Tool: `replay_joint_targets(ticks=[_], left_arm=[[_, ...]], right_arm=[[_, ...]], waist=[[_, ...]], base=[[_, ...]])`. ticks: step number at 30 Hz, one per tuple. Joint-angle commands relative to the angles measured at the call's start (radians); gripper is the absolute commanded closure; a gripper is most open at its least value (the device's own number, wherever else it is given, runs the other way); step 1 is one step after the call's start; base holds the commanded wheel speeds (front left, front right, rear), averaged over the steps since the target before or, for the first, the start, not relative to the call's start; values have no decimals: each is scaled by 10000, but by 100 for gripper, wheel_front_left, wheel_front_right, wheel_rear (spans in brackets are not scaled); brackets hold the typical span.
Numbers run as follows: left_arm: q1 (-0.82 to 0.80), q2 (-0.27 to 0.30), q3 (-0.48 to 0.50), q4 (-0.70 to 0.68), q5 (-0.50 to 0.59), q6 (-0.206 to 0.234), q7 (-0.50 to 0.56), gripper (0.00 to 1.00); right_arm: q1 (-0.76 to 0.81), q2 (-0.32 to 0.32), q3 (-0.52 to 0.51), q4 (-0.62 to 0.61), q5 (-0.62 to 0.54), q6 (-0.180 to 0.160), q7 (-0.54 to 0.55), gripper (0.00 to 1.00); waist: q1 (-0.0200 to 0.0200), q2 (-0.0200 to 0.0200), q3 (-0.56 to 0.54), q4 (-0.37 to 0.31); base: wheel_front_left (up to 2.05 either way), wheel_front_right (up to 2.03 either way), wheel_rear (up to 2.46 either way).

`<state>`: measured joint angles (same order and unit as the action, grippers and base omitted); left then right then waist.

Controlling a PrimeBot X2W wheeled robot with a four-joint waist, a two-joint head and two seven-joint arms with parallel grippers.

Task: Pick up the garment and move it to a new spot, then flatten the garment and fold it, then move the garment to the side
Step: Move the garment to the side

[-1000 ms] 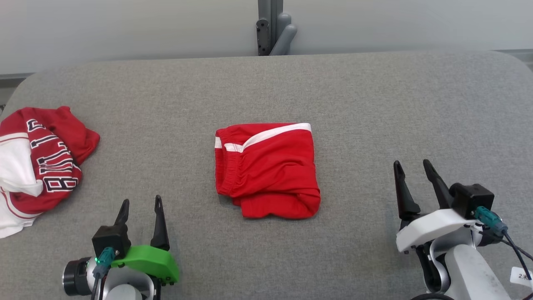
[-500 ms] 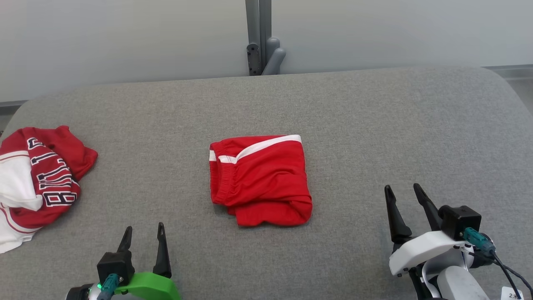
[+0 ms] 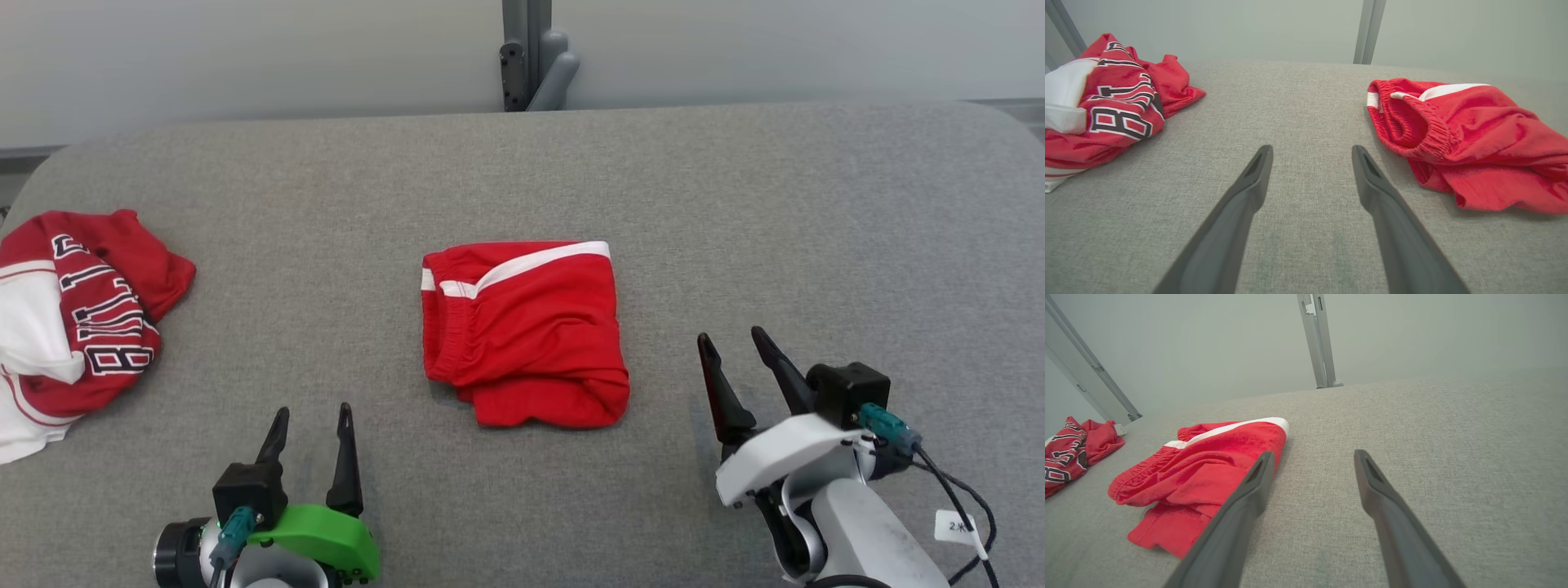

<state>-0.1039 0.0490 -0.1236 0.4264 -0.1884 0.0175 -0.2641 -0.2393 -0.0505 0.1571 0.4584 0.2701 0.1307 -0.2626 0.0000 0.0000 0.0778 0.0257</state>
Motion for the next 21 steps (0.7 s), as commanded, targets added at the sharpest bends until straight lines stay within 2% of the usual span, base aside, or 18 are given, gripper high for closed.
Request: replay_joint_targets(ticks=[1,9,16,17,18,19,21], left_arm=[[-166,31,-65,-16,-101,-4,-2,0],[-578,33,-598,103,-409,138,-2,0],[-706,30,-537,133,-504,153,-2,0],[-728,30,-520,141,-490,145,-2,0],[-755,30,-498,150,-474,142,-2,0],[-782,30,-488,145,-448,133,-2,0],[-772,28,-489,124,-447,139,-2,0]], right_arm=[[-224,-20,98,104,166,0,-31,0],[-1872,-35,1564,1977,2591,0,-27,0],[-2316,-29,2753,3226,3754,1,-19,0],[-2327,-28,2901,3331,3883,1,-2,29],[-2320,-6,3044,3392,4017,1,3,48],[-2324,-13,3087,3358,4151,1,2,100],[-2416,-164,2971,3157,4220,1,-1,100]], waist=[[0,0,511,438],[0,0,1297,1288],[0,0,1463,1583],[0,0,1473,1584],[0,0,1481,1575],[0,0,1486,1556],[0,0,1473,1500]], base=[[0,0,0],[0,0,0],[0,0,0],[0,0,0],[0,0,0],[0,0,0],[0,0,0]])
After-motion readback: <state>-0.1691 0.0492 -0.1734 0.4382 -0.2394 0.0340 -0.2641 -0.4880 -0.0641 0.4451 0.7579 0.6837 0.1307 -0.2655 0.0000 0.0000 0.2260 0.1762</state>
